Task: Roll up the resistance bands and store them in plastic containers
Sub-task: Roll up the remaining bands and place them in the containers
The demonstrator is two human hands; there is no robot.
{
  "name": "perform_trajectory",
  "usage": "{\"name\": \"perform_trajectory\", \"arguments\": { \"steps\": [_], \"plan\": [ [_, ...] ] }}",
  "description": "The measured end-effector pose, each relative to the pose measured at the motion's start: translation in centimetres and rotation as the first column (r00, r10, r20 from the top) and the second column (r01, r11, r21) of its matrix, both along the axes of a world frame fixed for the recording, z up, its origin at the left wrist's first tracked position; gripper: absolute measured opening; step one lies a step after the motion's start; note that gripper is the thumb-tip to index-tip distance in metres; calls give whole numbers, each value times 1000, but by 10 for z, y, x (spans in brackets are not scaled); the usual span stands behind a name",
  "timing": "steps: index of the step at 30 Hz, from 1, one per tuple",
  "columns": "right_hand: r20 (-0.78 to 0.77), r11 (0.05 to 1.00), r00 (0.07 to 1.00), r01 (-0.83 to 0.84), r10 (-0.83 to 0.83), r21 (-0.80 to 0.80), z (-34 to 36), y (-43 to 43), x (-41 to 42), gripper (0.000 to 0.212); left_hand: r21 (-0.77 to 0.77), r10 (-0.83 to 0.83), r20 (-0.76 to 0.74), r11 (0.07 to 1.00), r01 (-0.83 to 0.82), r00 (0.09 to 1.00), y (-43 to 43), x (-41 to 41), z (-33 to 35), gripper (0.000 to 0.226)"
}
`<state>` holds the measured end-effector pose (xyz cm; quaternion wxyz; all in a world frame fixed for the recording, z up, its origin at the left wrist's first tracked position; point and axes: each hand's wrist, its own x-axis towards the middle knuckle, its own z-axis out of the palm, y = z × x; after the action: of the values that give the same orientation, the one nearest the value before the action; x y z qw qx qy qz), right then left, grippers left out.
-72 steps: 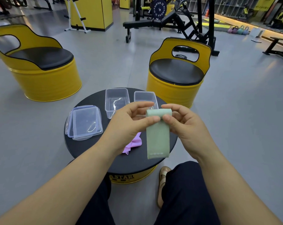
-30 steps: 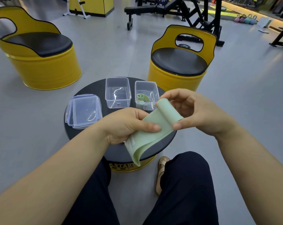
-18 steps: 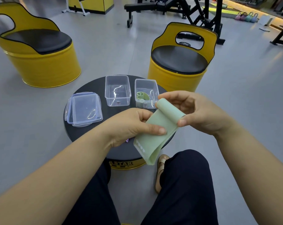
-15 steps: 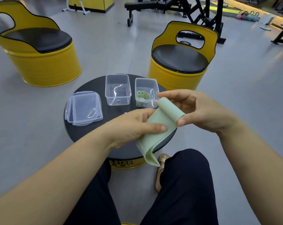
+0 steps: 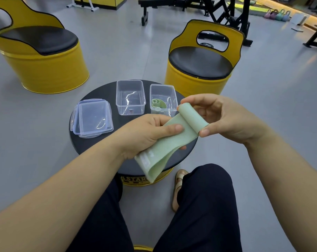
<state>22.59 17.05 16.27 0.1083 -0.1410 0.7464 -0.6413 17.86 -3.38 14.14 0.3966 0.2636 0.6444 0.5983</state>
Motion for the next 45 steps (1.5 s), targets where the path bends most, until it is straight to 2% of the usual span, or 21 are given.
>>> {"name": "perform_trajectory", "arguments": {
  "steps": [4, 10, 12, 16, 20, 26, 28, 30, 31, 33, 35, 38, 42, 45],
  "plan": [
    [-28, 982, 999, -28, 34, 189, 5, 1, 1, 65, -39, 3, -13, 999, -4, 1000, -2, -5, -2, 23],
    [-118, 879, 989, -21, 88, 476, 19, -3, 1, 62, -31, 37, 44, 999, -35, 998, 2, -5, -9, 25],
    [-123, 853, 989, -1, 77, 523, 18, -5, 1, 61, -39, 62, 30, 997, -61, 998, 4, -4, -13, 25],
    [-167, 801, 983, 42, 73, 597, 12, -4, -2, 58, -106, 138, -95, 983, -148, 986, 6, -1, -18, 26],
    [-211, 767, 973, 69, 88, 638, 10, -4, -3, 58, -102, 184, -110, 975, -195, 977, 9, 3, -17, 49],
    [-271, 704, 956, 114, 115, 701, 6, -5, -7, 62, -79, 258, -80, 961, -264, 963, 16, 0, -22, 39],
    [-269, 742, 961, 132, 67, 658, 4, -7, -5, 69, -37, 294, -26, 955, -295, 955, 15, -3, -22, 43],
    [-203, 851, 975, 184, -93, 492, 1, -11, -1, 75, 15, 335, 36, 942, -335, 942, 15, -4, -22, 44],
    [-184, 887, 963, 254, -196, 386, -3, -14, 1, 71, 34, 355, 56, 933, -357, 933, 15, -5, -21, 41],
    [-186, 867, 882, 464, -434, 180, -13, -24, 3, 53, 68, 389, 80, 916, -394, 918, 15, -5, -20, 31],
    [-128, 799, 795, 600, -593, 24, -24, -38, 4, 47, 109, 419, 94, 898, -427, 903, 17, -3, -20, 29],
    [-38, 758, 757, 650, -652, -54, -37, -54, 4, 53, 179, 458, 137, 861, -477, 878, 23, 2, -19, 34],
    [46, 751, 766, 639, -641, -165, -40, -57, 2, 37, 228, 487, 168, 826, -515, 857, 23, 2, -19, 30],
    [49, 760, 779, 621, -625, -190, -39, -54, 2, 36, 244, 508, 159, 811, -532, 847, 20, -1, -18, 28]
  ]
}}
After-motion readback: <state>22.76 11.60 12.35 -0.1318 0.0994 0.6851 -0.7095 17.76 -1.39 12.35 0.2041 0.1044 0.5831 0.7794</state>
